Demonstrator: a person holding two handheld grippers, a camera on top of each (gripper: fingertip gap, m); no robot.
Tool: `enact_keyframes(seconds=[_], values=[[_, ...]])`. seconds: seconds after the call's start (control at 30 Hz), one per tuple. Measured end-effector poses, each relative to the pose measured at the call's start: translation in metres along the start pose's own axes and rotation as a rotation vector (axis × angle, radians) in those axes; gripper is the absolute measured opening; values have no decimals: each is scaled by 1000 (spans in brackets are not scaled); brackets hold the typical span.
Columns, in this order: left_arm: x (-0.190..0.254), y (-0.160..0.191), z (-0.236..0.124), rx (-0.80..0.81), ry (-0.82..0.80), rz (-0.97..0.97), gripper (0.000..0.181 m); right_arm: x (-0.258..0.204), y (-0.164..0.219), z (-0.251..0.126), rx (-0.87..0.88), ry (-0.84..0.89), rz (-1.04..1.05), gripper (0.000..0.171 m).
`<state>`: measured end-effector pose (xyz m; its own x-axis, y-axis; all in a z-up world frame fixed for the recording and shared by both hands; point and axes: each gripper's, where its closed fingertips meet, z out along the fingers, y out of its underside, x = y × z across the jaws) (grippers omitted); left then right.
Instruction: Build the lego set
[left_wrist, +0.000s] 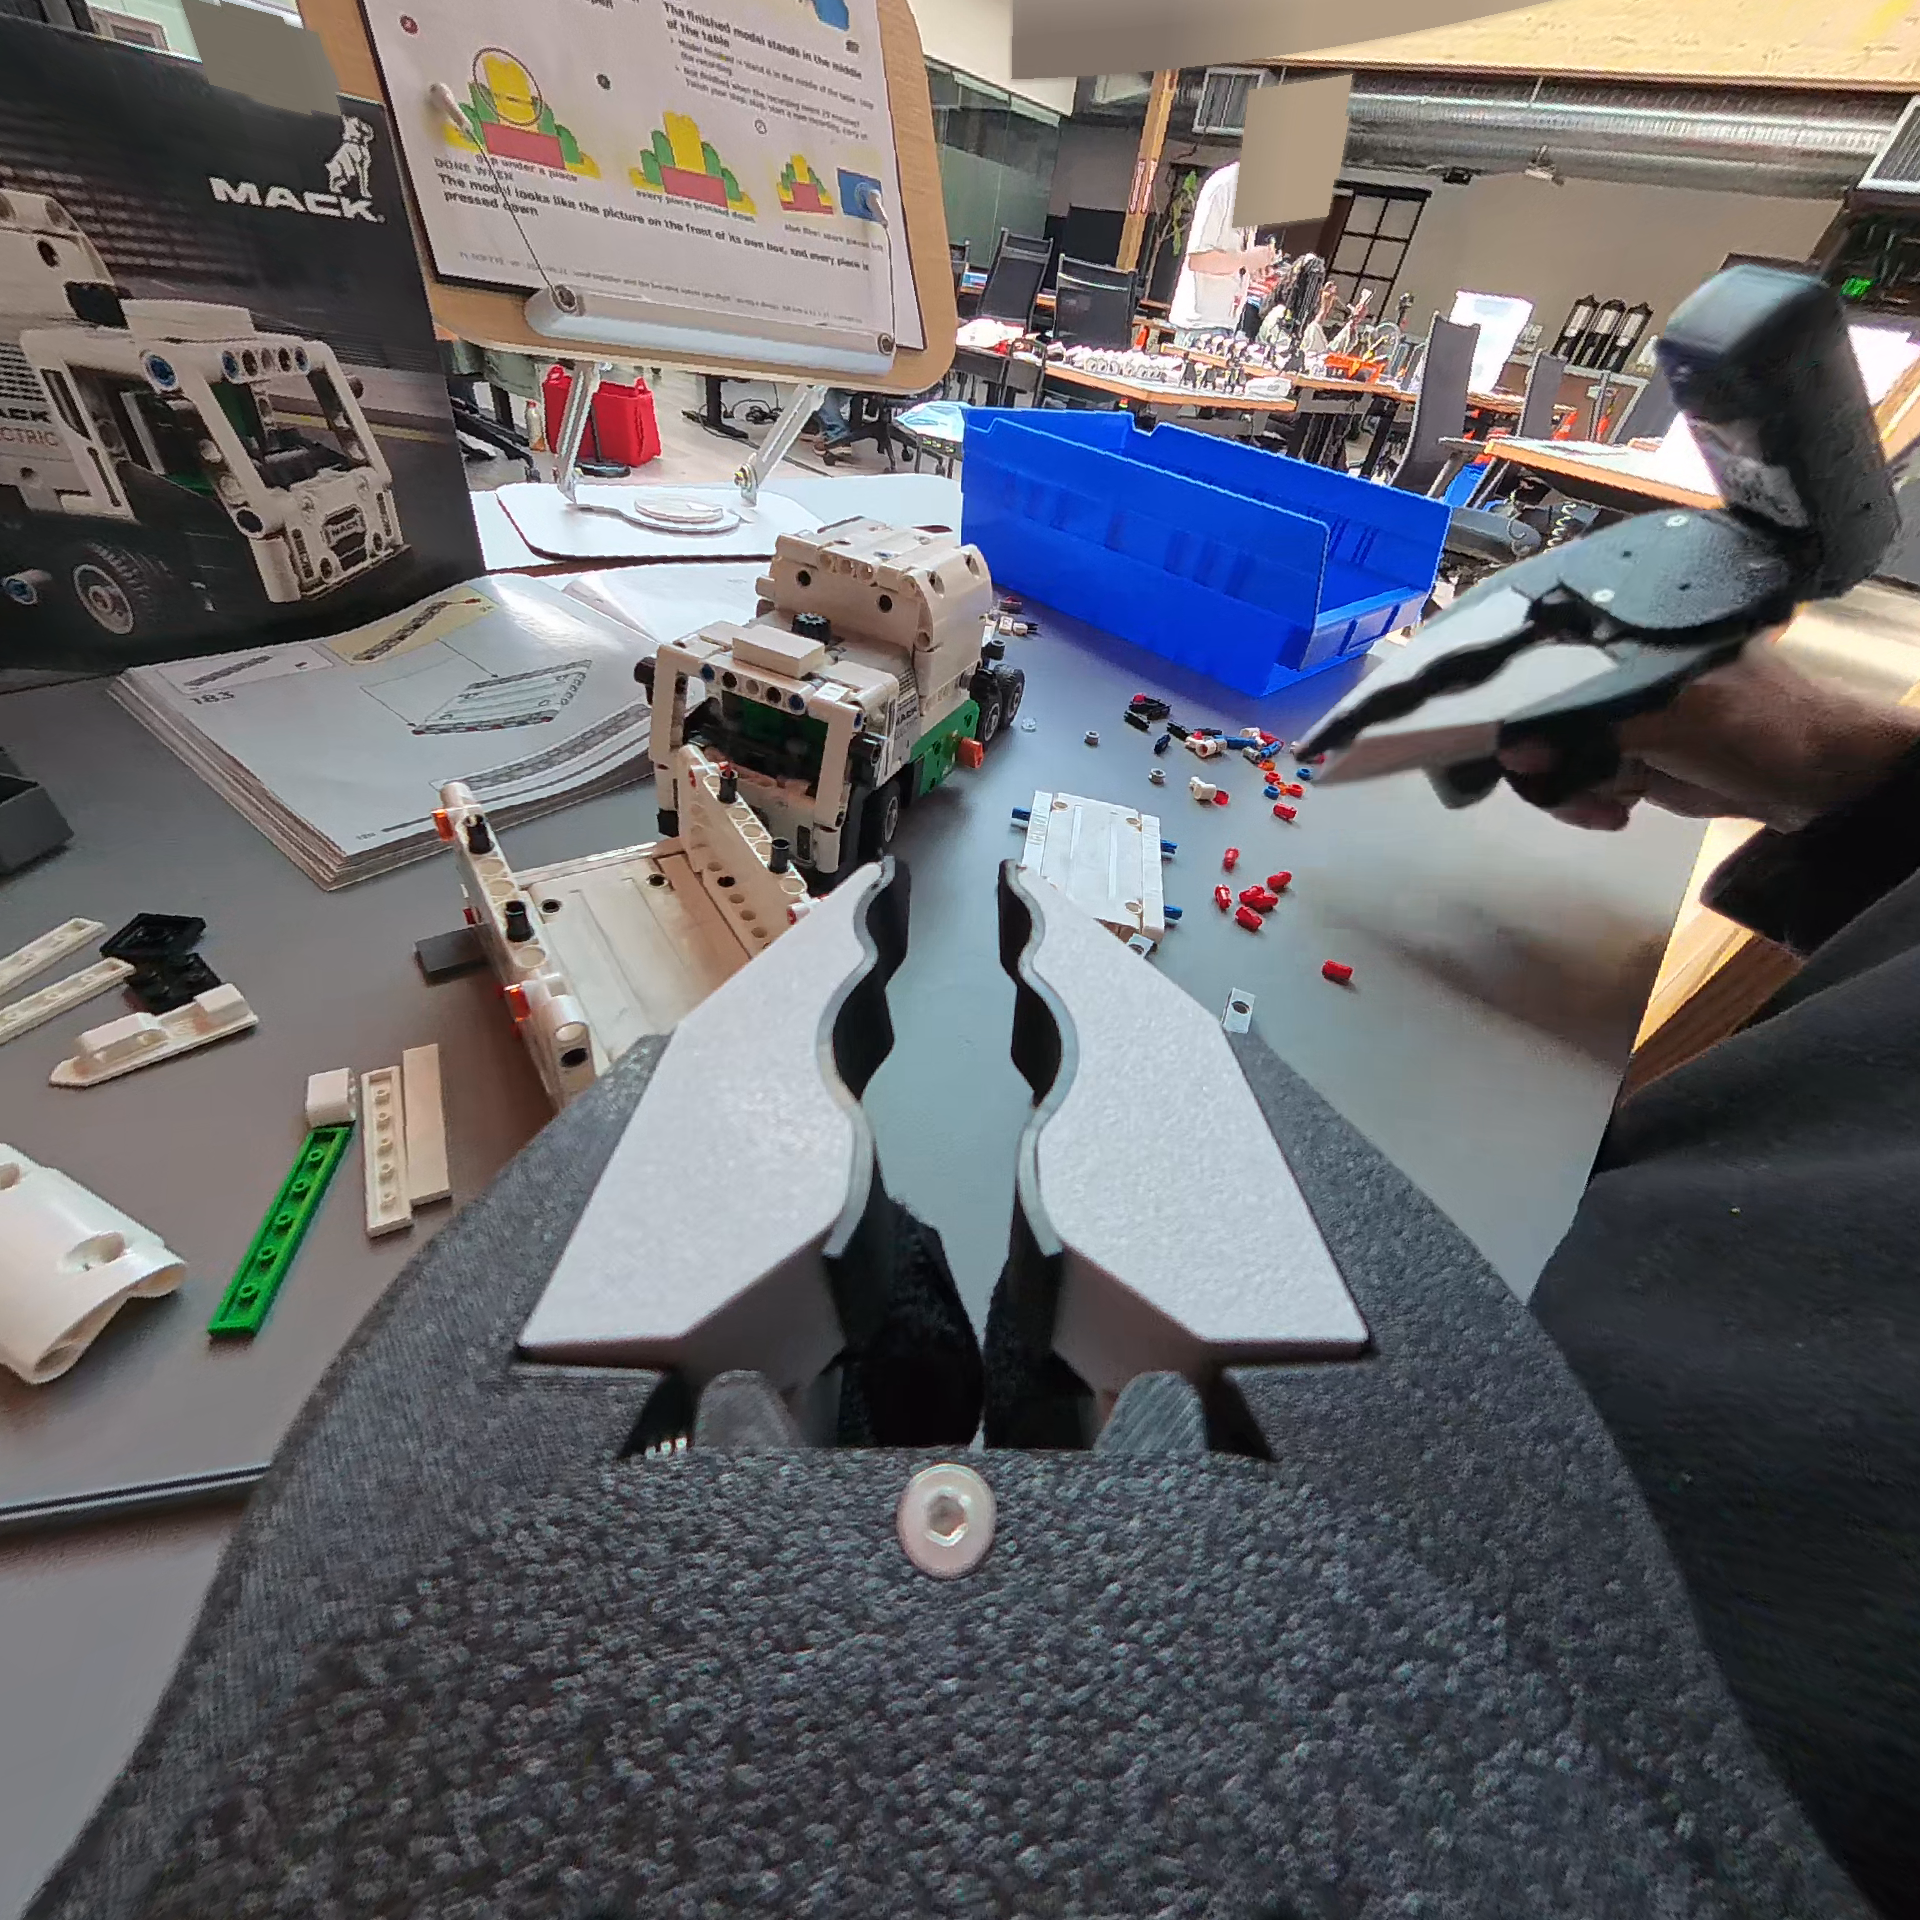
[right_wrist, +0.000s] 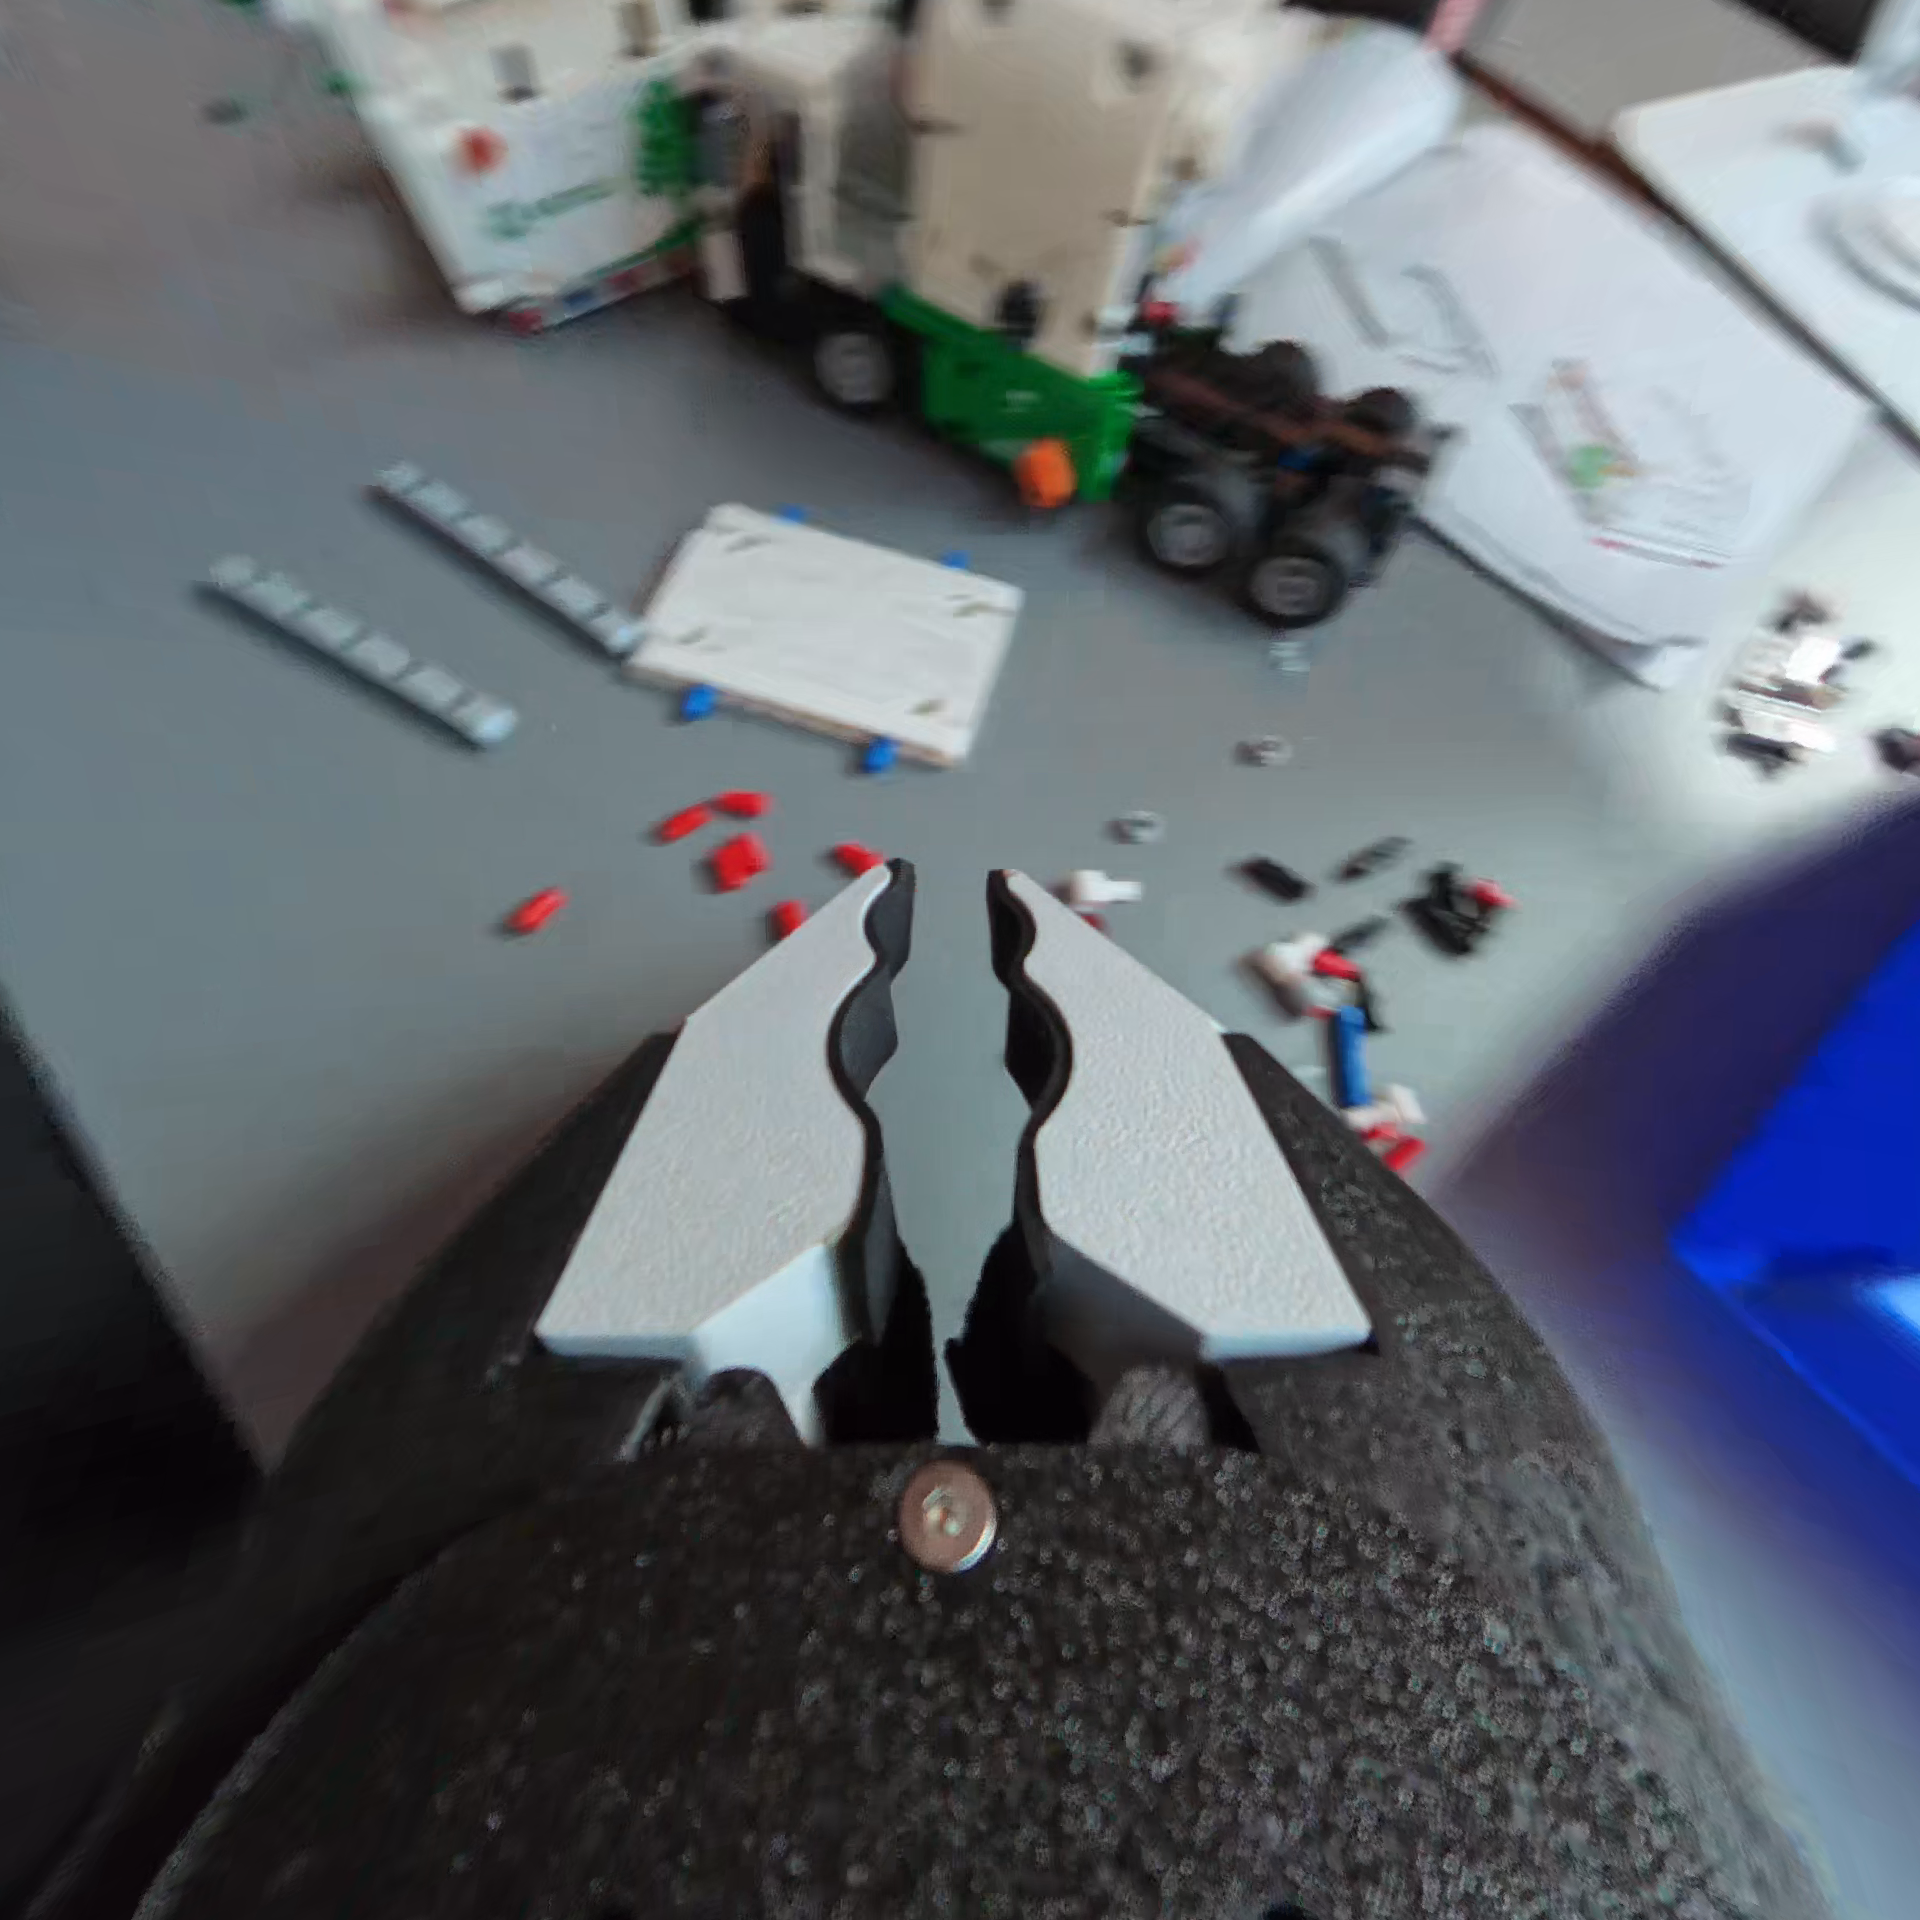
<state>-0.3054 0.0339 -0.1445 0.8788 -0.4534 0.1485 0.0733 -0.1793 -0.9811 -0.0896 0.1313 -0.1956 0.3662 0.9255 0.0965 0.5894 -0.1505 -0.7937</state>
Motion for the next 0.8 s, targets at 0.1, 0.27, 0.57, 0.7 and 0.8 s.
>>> enact_keyframes(seconds=[0.1,0.27,0.57,0.7,0.8], values=[[0,0,0,1,-2,4,14,87,7,-2,-10,323,203,13],[-1,-2,-1,13,-10,1,14,108,17,15,-36,254,291,17],[-4,-1,-1,10,-7,-27,14,94,32,22,-135,89,246,15],[-5,-1,-1,7,-10,-39,14,93,35,26,-155,93,214,14],[-6,-1,-1,6,-9,-42,14,94,36,27,-169,86,212,13]])
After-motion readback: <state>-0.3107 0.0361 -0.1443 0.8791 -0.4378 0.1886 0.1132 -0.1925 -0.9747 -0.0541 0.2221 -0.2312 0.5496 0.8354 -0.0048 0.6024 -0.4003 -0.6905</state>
